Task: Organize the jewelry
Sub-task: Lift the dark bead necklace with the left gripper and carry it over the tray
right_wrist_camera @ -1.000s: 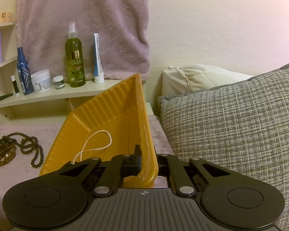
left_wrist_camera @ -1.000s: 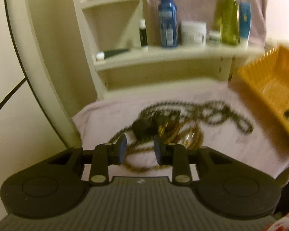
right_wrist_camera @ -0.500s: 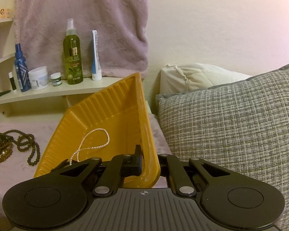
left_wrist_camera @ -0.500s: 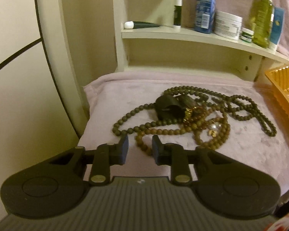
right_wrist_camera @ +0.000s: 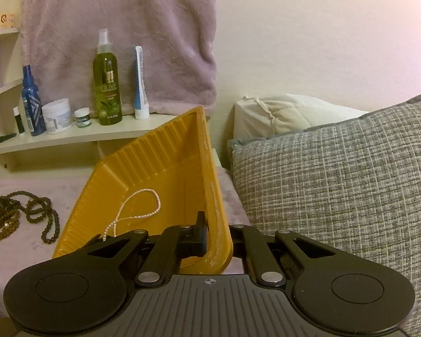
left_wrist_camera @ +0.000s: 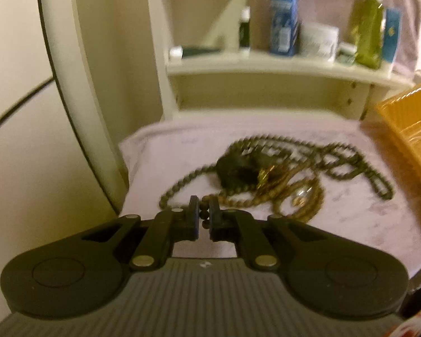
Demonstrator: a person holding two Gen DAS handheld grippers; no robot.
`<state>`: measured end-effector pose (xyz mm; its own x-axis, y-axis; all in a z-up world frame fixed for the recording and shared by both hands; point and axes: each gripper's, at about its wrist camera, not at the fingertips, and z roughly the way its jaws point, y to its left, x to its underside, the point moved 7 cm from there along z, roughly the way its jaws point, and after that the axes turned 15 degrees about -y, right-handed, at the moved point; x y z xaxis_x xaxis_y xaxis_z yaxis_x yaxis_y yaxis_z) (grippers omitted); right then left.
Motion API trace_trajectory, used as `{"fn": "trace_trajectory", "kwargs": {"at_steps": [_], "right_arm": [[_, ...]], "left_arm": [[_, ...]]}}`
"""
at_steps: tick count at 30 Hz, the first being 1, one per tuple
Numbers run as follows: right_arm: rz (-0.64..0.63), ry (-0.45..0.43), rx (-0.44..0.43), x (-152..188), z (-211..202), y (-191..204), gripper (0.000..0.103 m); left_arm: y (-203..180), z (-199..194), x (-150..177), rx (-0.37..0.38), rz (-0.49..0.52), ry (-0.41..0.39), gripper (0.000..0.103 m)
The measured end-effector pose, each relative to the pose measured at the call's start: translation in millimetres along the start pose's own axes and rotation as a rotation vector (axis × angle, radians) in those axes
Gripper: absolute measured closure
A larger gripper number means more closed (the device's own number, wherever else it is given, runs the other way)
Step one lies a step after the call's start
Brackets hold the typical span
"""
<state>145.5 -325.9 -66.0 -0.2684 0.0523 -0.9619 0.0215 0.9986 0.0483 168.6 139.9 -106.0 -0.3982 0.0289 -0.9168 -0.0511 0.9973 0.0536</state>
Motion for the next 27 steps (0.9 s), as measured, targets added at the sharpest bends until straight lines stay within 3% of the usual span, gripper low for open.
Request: {"fn": "trace_trajectory", "kwargs": {"at_steps": [14, 27], "right_arm": [[0.007, -0.016, -0.008, -3, -6, 3, 0.096], [0.016, -0.023, -0.014, -5, -6, 5, 0.096]], "left_arm": [[-50, -46, -119, 0.184, 0.073, -0.232, 0.097], [-88, -66, -173, 0.281, 0.122, -0.328, 0.097]]}}
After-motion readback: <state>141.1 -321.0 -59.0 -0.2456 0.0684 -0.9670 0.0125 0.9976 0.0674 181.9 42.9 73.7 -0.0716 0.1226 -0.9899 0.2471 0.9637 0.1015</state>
